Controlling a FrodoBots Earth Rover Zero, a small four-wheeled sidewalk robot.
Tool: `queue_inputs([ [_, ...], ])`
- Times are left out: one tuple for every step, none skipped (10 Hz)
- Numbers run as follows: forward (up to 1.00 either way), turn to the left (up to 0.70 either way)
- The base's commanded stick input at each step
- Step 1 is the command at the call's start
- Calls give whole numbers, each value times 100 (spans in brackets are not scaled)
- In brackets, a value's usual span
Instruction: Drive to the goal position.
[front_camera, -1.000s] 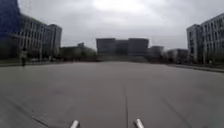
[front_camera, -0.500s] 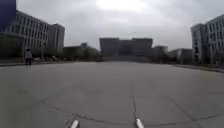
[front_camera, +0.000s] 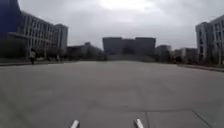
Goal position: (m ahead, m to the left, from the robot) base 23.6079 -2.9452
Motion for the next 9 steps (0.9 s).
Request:
queue_inputs([
  [100, 6],
  [100, 6],
  [100, 6],
  [100, 6],
  [100, 6],
  [100, 6],
  [100, 6],
  [100, 6],
  [100, 6],
])
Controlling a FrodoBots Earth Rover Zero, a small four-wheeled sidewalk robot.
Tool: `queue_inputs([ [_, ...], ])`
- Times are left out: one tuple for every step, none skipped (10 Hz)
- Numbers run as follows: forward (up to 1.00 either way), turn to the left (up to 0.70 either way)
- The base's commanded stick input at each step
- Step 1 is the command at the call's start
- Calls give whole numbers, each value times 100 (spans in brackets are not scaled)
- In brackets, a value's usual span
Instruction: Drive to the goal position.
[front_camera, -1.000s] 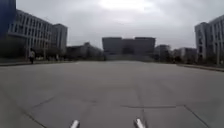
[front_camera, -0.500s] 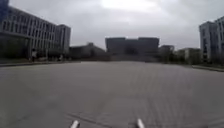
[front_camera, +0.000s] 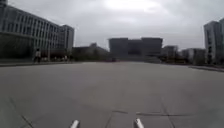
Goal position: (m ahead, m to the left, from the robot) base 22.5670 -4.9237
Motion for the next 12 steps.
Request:
queue_inputs([
  [100, 6],
  [100, 6],
  [100, 6],
  [100, 6],
  [100, -1],
  [100, -34],
  [100, -34],
  [100, -34],
  [100, -34],
  [100, -34],
  [100, -34],
  [100, -34],
])
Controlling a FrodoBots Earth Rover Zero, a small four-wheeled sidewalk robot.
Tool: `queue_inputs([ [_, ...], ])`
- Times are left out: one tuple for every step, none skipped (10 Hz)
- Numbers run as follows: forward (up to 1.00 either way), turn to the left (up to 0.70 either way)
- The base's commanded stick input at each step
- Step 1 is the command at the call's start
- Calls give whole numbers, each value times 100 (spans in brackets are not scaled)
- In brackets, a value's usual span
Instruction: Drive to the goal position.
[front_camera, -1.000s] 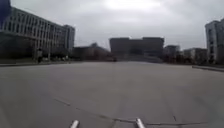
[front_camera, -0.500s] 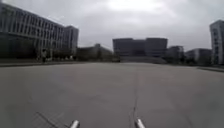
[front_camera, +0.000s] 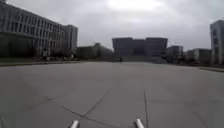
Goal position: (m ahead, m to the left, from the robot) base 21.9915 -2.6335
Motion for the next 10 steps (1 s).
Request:
queue_inputs([
  [100, -34],
  [100, -34],
  [100, -34],
  [100, -34],
  [100, -34],
  [100, -34],
  [100, -34],
  [100, -27],
  [100, 6],
  [100, 6],
])
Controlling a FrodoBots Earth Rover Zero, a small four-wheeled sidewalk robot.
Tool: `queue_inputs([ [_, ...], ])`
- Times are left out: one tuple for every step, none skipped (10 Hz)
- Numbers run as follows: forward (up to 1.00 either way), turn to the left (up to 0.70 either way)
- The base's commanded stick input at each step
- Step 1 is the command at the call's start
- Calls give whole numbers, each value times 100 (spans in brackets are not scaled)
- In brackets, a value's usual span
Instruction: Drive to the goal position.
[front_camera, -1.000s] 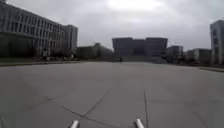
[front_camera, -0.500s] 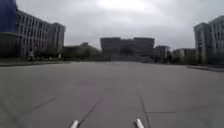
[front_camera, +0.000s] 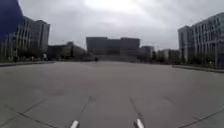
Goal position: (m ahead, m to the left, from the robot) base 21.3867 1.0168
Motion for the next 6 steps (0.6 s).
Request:
queue_inputs([
  [100, 6],
  [100, 6],
  [100, 6],
  [100, 6],
  [100, 6],
  [100, 6],
])
